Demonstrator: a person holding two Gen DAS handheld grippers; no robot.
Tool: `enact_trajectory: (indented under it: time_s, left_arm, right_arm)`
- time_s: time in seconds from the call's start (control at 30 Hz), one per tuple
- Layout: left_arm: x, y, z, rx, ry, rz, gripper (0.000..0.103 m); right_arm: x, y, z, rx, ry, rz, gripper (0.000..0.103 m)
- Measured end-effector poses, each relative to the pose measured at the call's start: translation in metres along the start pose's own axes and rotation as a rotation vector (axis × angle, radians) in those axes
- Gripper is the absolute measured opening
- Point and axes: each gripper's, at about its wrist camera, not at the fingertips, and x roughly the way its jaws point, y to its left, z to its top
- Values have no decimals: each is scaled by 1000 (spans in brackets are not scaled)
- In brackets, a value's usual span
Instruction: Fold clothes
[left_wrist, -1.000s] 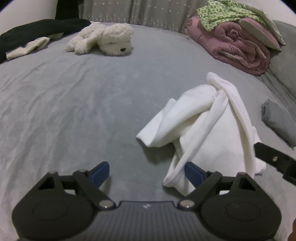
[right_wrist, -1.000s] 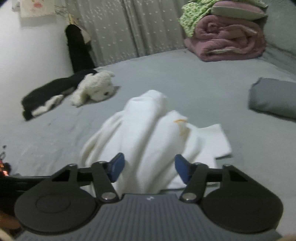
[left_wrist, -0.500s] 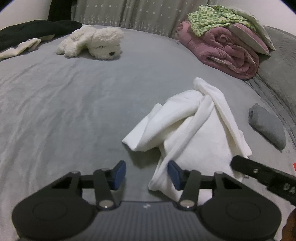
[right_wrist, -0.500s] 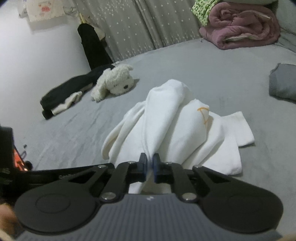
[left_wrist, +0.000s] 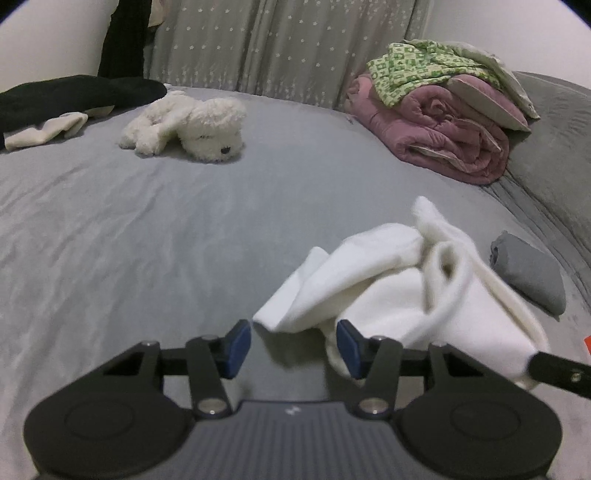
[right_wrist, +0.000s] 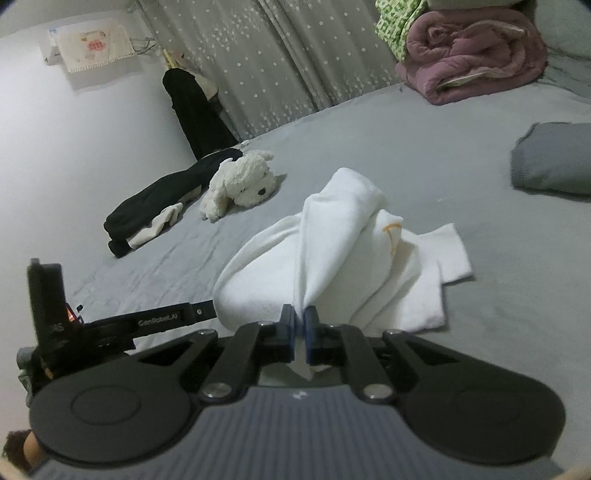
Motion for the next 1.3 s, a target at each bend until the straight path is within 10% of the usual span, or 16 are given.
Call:
enact_trajectory:
  time_s: [0.5,0.7,0.83,1.0,1.1,1.3]
  left_arm:
    - [-3,-15,-6,42,-18,4,57]
    - [-3,-34,-12,100,-45,-63,59]
    - [-1,-52,-17,159,-67,-129,59]
    - [5,-73,-25,238,-90,-187,58]
    - [11,-82,-28,253,-94,-210,51]
    - [13,-90,-31,255,-98,-212,5]
  right_arm:
    - [-9,8,-33,-59,117,49,2]
    - [-10,-6,-29,-39,103,-5,13]
    - [-9,-21,-25,19,72,-44,57]
    - [-7,-32,-19,51,73,-78,57]
    - [-4,-37,-18,65,79,-99,57]
    - [-1,-45,-15,100,82,-146,57]
